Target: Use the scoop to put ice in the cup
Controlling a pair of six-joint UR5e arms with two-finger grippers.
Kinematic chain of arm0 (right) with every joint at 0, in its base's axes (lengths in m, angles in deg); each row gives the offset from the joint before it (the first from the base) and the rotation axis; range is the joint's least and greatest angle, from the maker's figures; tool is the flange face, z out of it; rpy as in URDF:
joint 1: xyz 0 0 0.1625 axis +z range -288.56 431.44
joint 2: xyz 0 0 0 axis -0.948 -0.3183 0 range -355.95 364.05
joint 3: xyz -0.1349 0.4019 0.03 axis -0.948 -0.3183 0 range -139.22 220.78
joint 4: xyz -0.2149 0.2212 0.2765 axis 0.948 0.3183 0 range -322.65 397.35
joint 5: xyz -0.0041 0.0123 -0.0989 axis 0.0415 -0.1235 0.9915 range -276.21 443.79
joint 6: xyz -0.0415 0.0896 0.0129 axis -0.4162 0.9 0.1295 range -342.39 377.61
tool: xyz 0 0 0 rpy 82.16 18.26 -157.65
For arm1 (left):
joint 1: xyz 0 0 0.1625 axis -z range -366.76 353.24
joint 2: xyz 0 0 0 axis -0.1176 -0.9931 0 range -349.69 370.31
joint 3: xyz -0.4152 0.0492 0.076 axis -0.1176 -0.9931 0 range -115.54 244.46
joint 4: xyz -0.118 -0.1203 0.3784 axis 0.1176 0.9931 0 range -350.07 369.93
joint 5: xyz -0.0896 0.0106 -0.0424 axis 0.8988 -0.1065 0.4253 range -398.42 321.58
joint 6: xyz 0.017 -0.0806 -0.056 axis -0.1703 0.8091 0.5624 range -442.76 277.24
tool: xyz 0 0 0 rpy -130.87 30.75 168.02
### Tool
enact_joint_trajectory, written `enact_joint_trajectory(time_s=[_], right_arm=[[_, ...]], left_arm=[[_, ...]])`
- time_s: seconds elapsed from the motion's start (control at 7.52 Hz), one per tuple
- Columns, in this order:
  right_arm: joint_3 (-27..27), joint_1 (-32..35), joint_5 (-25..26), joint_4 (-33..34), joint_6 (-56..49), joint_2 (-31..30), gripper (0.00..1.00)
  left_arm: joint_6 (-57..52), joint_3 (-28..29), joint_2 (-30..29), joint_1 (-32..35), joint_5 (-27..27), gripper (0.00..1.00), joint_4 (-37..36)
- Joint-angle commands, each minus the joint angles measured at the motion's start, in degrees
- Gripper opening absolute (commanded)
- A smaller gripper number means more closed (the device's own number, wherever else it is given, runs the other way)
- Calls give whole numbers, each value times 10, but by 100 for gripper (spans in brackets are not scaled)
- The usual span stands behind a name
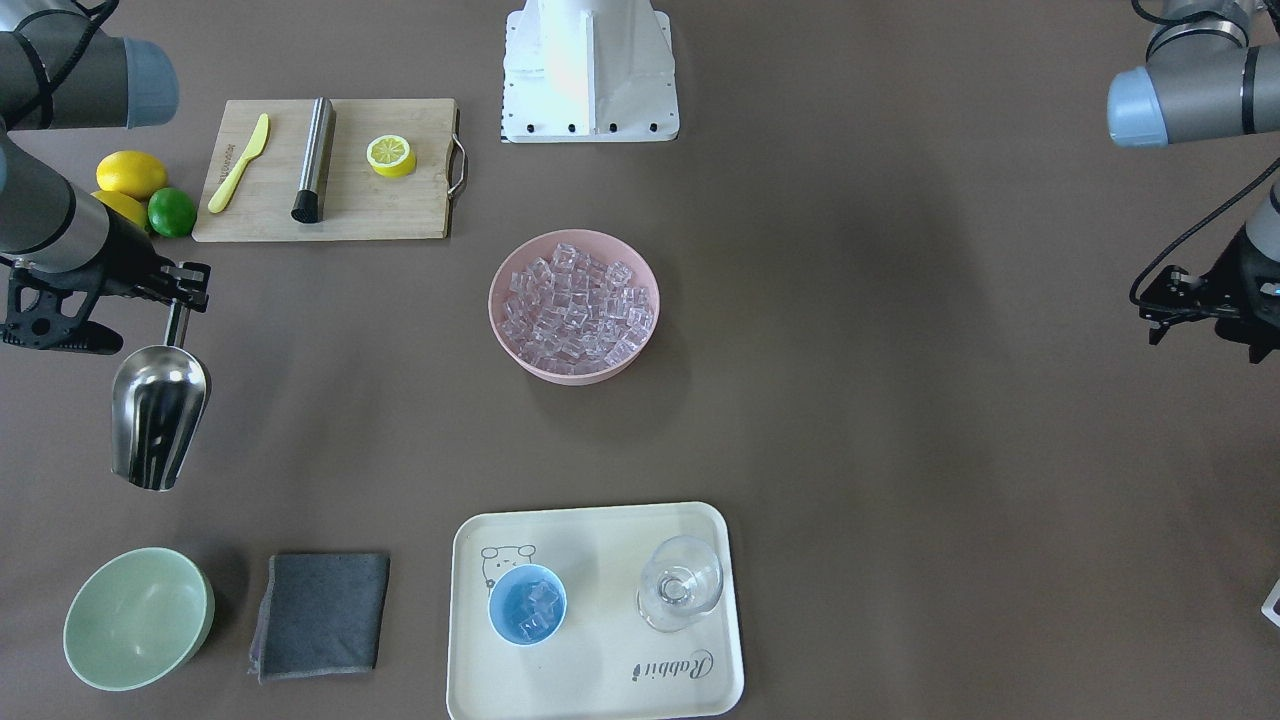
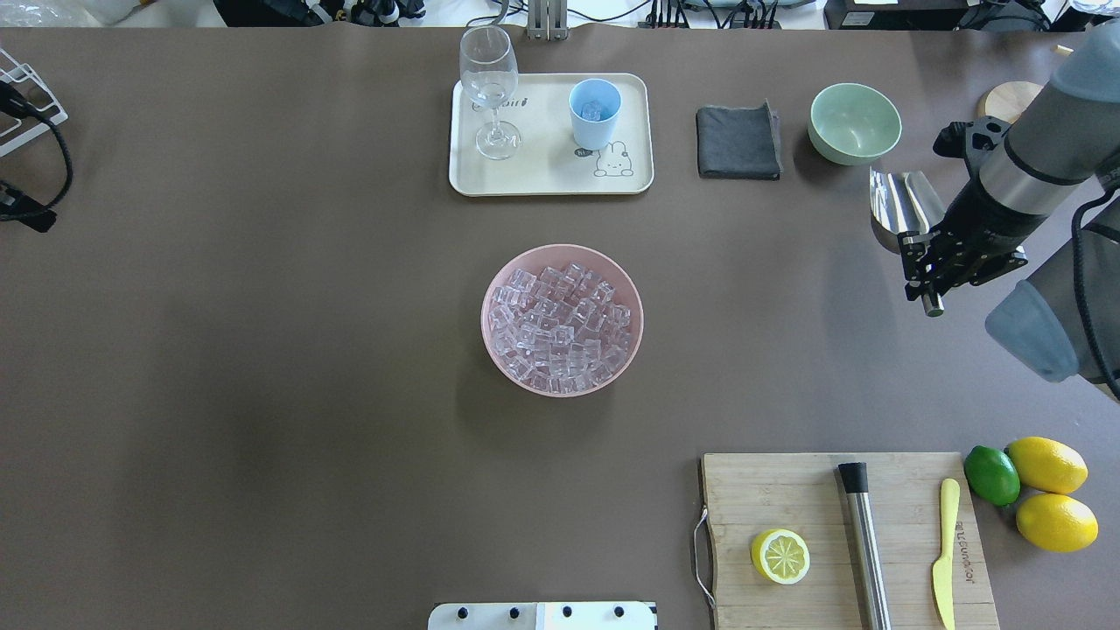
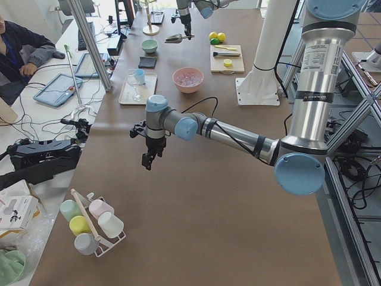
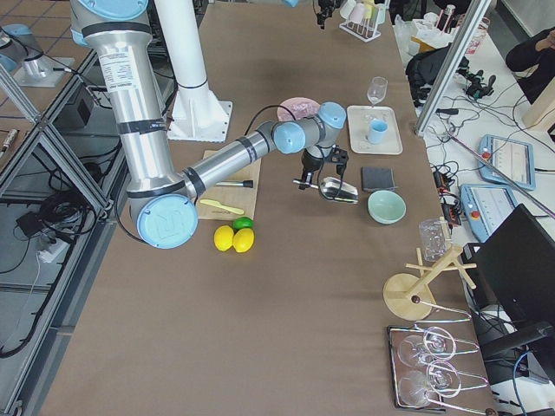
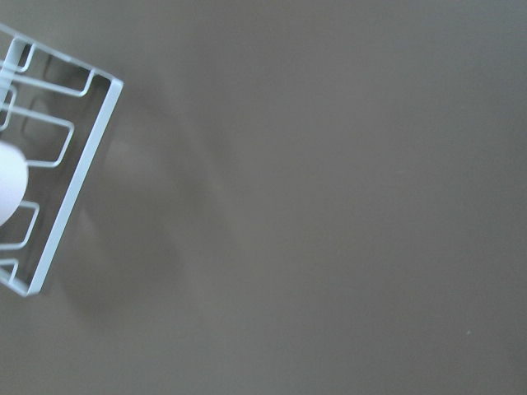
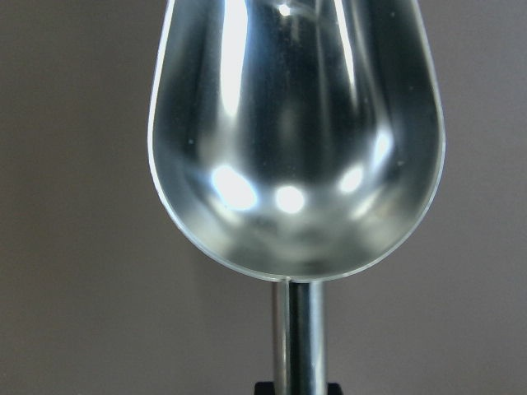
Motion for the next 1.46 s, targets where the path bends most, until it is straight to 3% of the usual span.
enact_joint_trajectory(time_s=[0.0, 0.4, 0.93, 1.2, 1.33], right_arm=[[2, -47, 12, -38, 48, -19, 0], [2, -66, 12, -38, 45, -34, 0], [-7, -81, 26, -76, 48, -43, 0], [-9, -87, 22, -75, 49, -43, 0], [-9, -89, 22, -75, 49, -44, 1]], left_arm=[[0, 25, 24, 110, 139, 98, -88], [-5, 39, 68, 202, 165, 98, -122], [-3, 35, 74, 209, 171, 98, -122], [1, 102, 92, 204, 162, 98, -93], [2, 78, 97, 219, 176, 98, -99]])
